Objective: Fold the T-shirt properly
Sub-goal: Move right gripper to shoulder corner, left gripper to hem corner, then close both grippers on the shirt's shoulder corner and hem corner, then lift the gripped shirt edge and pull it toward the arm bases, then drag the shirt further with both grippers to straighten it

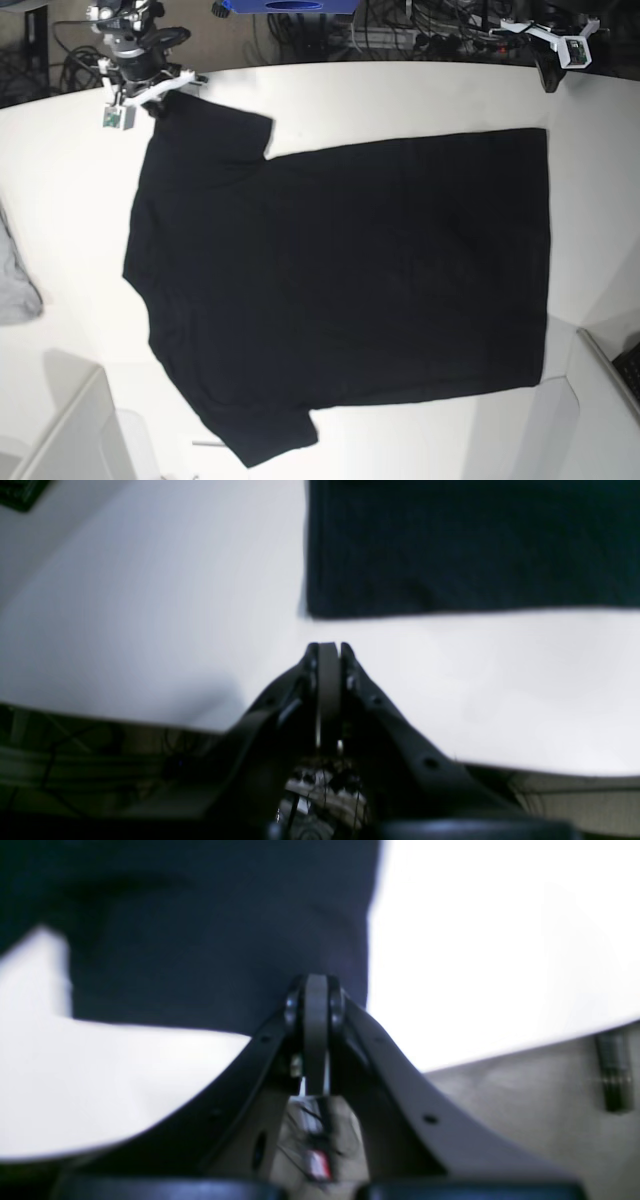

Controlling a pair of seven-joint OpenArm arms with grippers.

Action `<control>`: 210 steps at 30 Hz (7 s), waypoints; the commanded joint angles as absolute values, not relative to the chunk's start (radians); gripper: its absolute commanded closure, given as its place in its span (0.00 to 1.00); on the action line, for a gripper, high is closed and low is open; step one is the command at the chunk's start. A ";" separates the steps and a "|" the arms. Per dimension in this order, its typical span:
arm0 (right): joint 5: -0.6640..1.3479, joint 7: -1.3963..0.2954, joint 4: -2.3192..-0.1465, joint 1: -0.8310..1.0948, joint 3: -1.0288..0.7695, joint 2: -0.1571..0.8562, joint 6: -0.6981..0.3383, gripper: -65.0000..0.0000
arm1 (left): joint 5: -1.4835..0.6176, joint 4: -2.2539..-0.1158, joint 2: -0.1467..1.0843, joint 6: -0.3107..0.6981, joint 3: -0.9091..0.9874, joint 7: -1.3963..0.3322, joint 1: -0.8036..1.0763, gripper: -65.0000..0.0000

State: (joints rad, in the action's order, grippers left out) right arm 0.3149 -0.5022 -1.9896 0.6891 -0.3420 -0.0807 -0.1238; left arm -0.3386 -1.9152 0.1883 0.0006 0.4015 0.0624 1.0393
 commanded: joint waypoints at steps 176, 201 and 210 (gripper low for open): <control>0.888 -0.817 -1.983 0.619 -0.426 0.091 -0.211 1.00 | -0.762 -1.856 0.136 0.524 0.733 -0.601 0.676 1.00; 0.886 -1.046 -1.957 0.220 -0.420 0.091 -0.050 1.00 | -0.751 -1.850 0.108 0.414 0.822 -0.817 0.404 1.00; 0.886 -1.082 -1.865 0.143 -0.420 0.104 -0.050 1.00 | -0.751 -1.839 0.110 0.344 0.822 -0.817 0.361 1.00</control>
State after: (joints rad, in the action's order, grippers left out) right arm 0.8642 -1.1007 -1.8507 0.1608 -0.4168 0.0952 -0.0475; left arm -0.7364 -1.8263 0.0975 0.3416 0.8169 -0.8413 0.3618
